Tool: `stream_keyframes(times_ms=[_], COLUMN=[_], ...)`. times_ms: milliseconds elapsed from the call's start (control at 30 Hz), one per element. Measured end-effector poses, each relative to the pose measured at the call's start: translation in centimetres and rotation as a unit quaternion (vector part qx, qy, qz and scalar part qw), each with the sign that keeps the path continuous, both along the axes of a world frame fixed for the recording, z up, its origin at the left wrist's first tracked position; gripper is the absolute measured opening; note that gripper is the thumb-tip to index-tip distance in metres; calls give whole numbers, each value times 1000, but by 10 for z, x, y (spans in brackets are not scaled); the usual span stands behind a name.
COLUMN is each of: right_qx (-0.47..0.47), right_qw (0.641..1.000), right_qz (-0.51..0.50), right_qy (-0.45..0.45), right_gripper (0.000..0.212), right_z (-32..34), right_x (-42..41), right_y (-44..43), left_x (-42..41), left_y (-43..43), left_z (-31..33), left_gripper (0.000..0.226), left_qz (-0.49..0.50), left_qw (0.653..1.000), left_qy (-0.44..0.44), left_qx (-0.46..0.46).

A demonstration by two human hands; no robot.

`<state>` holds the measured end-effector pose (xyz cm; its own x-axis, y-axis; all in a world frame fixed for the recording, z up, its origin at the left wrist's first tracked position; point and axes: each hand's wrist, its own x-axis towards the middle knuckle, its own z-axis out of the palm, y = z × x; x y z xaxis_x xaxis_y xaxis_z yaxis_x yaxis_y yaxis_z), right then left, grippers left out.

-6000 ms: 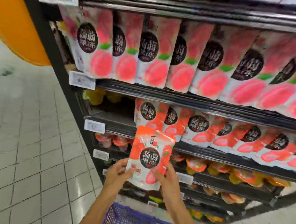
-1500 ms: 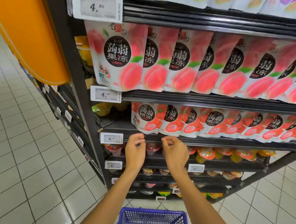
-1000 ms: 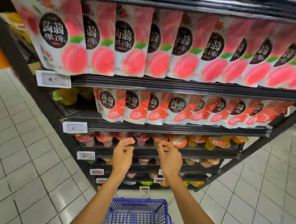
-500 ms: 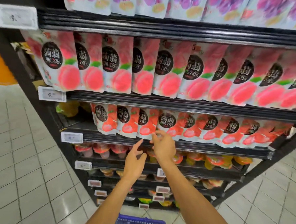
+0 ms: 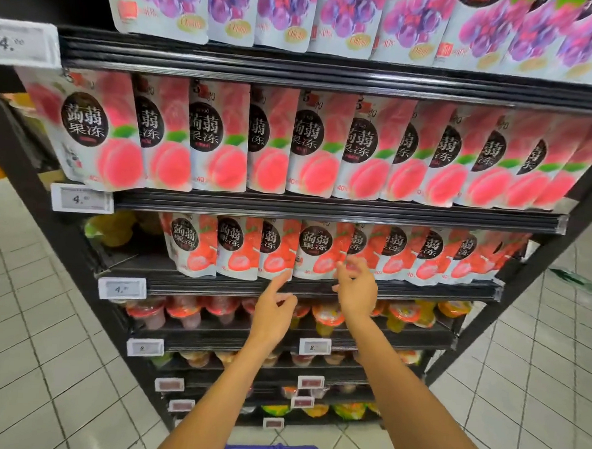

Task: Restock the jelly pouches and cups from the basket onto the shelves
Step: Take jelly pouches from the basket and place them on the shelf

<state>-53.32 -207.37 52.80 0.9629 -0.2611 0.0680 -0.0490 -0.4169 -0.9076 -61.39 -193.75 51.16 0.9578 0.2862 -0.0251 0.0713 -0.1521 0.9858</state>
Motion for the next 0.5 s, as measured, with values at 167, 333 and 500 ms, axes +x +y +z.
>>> stream_keyframes(times_ms=[167,333,500], right_qx=[7,-24,27], right_qw=[1000,998,988], right_qz=[6,63,150], right_qy=[4,17,-4], right_gripper=[25,25,22], right_z=[0,4,3], right_x=[6,12,24], right_y=[-1,-7,-25], left_x=[14,27,40], left_y=[-17,-37,-54], left_z=[1,-2,-2], left_gripper=[49,50,48], left_qz=[-7,-2,49], left_qw=[1000,1000,999], left_qy=[1,4,-4], left_qx=[-4,-8,-17])
